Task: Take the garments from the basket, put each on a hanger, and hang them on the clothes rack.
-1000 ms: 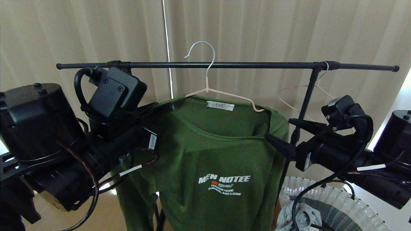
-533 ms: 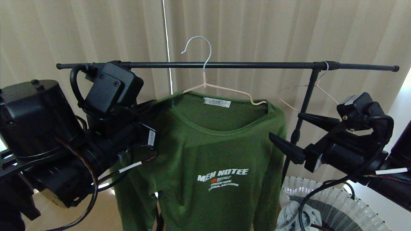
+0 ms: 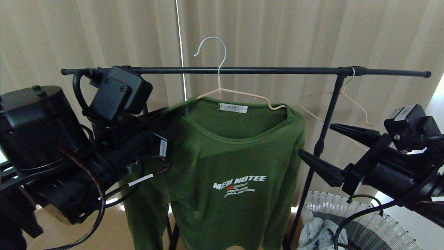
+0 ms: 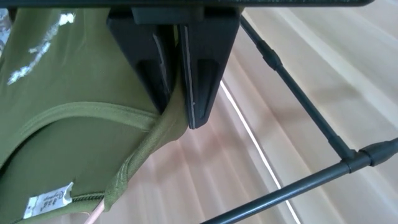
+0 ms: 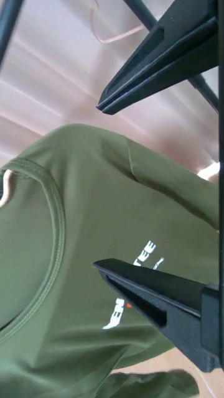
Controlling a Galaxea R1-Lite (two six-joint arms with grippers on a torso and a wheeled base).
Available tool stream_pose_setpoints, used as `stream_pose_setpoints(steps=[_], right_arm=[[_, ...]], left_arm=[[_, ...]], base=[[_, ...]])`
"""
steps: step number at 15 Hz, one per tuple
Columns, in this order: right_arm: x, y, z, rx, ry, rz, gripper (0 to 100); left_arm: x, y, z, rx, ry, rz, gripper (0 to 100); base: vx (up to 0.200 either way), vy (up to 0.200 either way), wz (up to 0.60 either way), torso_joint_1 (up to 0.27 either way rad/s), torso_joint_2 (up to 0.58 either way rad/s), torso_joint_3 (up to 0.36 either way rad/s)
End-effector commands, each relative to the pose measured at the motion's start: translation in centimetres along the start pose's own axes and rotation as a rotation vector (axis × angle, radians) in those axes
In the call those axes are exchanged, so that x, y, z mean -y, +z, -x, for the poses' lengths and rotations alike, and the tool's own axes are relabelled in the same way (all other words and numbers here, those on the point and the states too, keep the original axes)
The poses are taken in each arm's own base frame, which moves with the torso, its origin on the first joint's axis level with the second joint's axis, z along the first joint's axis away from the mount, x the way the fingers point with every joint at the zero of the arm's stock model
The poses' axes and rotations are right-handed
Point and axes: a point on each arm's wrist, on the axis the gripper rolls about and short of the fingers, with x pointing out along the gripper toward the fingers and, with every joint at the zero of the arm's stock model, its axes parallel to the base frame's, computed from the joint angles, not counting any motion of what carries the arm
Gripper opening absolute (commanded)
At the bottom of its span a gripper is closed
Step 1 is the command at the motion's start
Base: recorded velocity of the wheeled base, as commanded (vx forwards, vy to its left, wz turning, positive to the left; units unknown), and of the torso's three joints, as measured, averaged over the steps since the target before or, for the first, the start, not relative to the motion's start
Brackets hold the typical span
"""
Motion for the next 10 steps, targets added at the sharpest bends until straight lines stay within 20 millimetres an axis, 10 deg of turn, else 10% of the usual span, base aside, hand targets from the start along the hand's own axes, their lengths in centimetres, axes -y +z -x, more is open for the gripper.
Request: stream_pose_setpoints(steps=[1,10], right_arm=[[0.0,0.3,0.1,0.017,0.014,0.002,100],[-0.1,1.7,0.0,0.093,0.148,0.009,100]], left_arm=[[0.1,-0.1,-0.1,-0.005,-0.001,-0.001,0],[1.3,-1.7,-1.3,0.001,-0.007,0.017,0]], base=[[0.000,0.000,0.00,0.000,0.00,0.000],[0.000,0.000,0.00,0.000,0.00,0.000]])
